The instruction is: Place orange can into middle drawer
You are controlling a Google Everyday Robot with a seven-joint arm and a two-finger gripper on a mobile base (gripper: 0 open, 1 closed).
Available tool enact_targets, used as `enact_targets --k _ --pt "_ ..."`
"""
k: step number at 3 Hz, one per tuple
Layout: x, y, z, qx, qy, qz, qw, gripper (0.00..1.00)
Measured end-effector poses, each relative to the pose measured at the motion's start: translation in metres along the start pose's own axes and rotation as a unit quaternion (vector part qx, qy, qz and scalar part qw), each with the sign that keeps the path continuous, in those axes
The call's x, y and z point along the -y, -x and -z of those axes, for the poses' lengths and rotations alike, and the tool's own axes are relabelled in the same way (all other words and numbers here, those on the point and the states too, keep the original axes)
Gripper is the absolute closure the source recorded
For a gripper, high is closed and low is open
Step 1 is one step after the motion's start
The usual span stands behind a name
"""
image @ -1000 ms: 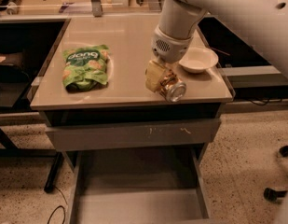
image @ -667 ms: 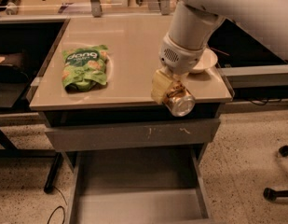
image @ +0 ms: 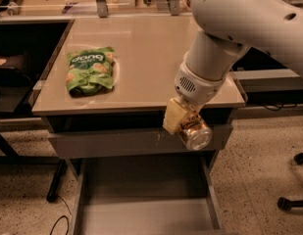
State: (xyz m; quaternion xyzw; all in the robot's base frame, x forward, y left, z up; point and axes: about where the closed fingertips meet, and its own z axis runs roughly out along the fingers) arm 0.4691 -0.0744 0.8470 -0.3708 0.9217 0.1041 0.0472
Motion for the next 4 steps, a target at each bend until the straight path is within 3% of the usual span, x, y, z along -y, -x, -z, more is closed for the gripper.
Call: enact_targets --k 1,2,3,4 --pt "-0.009 -0.013 -0.010 0.002 0.016 -0.010 0.9998 1.00" --pt "-0.026 -0.029 -0.050 0.000 0.062 -0.041 0.9972 1.00" --pt "-0.043 -0.053 -0.123 0.002 0.128 -0.085 0.9881 1.00" --pt "-0.056 -0.070 -0.198 -0.015 0.178 -0.126 0.9757 1.00"
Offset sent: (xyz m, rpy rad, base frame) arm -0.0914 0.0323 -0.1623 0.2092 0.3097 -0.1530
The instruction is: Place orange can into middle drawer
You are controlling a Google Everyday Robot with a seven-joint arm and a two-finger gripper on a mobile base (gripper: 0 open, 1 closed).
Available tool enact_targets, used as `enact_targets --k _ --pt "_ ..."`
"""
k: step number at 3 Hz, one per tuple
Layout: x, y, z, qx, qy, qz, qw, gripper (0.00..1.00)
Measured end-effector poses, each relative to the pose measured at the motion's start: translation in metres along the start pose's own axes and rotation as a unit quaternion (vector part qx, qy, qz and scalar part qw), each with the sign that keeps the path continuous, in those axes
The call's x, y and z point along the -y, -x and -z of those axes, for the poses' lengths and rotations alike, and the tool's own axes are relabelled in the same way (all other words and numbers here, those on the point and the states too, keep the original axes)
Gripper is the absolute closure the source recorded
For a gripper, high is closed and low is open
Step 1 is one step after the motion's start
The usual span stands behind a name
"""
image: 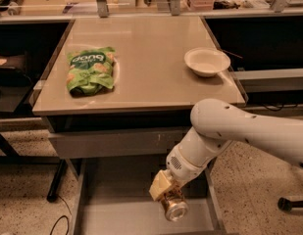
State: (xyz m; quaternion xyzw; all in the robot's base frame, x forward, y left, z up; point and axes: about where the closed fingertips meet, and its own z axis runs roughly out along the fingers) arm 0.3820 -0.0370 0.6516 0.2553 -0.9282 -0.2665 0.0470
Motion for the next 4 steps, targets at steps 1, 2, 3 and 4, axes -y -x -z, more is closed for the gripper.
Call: enact_targets --k 1,2,3,4 --pt "0.000 0.000 0.000 0.000 0.000 0.000 1.0000 1.00" --pt "0.017 0.006 -0.023 0.024 0.017 -0.015 0.9995 1.00" --pt "0.049 0.013 -0.049 0.058 0.032 -0.038 0.9971 1.00" --pt "0.076 0.014 -0.076 0.078 0.043 -0.062 0.9941 1.00"
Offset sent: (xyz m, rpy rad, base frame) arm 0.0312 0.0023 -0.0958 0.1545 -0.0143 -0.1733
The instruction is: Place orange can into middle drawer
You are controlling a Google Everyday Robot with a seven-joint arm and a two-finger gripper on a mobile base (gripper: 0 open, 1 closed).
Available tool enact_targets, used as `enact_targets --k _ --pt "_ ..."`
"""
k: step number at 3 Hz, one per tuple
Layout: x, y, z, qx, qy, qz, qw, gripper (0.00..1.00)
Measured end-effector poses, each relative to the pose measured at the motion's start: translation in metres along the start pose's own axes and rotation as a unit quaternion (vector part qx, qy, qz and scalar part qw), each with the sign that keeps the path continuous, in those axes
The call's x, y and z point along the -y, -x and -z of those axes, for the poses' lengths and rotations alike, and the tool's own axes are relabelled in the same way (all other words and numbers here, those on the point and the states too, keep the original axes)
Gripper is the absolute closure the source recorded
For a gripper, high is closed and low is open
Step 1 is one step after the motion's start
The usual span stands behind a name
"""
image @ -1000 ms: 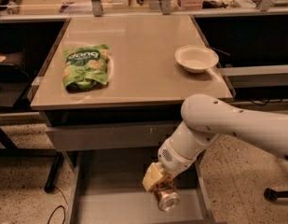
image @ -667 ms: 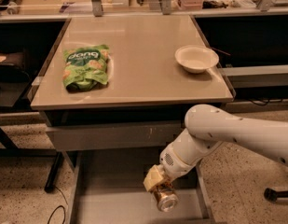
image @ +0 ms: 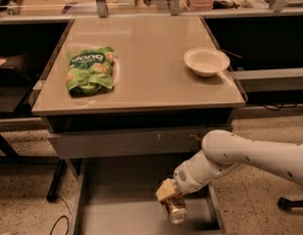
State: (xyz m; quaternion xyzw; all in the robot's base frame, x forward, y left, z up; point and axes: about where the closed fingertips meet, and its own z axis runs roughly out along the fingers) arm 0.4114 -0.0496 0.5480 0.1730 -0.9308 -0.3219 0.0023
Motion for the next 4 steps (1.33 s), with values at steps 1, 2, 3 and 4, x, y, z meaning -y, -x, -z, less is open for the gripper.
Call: enact_targets --k 1,2,3,4 --pt "0.000 0.000 0.000 0.000 0.000 0.000 1.0000 1.00" --pt "0.013 0.005 -0.024 0.018 0.009 -0.011 0.9997 1.00" --pt "0.039 0.024 -0.057 0.052 0.016 -0.037 0.9978 1.00" --pt "0.066 0.038 -0.090 0.081 0.019 -0.066 0.9943 1.00"
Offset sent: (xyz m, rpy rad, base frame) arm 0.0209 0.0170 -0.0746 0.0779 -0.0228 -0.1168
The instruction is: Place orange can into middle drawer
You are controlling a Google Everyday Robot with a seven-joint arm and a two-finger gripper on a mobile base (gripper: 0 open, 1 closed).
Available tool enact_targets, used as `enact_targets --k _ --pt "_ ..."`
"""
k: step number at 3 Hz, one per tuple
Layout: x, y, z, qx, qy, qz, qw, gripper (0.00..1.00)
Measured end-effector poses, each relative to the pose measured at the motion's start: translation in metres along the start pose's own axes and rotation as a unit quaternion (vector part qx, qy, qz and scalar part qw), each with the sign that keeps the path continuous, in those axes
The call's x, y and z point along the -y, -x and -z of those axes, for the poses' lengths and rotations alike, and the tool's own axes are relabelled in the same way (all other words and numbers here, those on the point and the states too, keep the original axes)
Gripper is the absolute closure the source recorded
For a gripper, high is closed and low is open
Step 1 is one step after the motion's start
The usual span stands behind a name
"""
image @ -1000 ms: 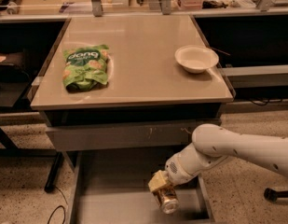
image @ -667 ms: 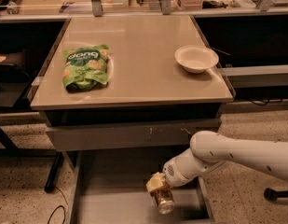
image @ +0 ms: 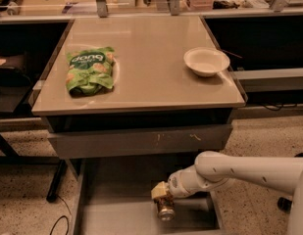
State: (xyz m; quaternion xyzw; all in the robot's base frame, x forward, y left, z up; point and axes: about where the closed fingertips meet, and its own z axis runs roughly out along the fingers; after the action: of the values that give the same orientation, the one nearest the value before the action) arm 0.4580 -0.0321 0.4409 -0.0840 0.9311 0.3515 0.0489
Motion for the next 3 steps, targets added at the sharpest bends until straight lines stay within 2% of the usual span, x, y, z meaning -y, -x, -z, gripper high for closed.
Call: enact_targets --k 1,2,3 --pt "0.000 -0.001 -0.002 -0.001 0.000 0.000 1.0000 1.00" --pt "0.007 0.002 -0.032 0.005 0.004 -0.014 0.9999 1.00" --pt "0.019 0.014 -0.052 0.027 0.003 -0.028 0.9992 1.00"
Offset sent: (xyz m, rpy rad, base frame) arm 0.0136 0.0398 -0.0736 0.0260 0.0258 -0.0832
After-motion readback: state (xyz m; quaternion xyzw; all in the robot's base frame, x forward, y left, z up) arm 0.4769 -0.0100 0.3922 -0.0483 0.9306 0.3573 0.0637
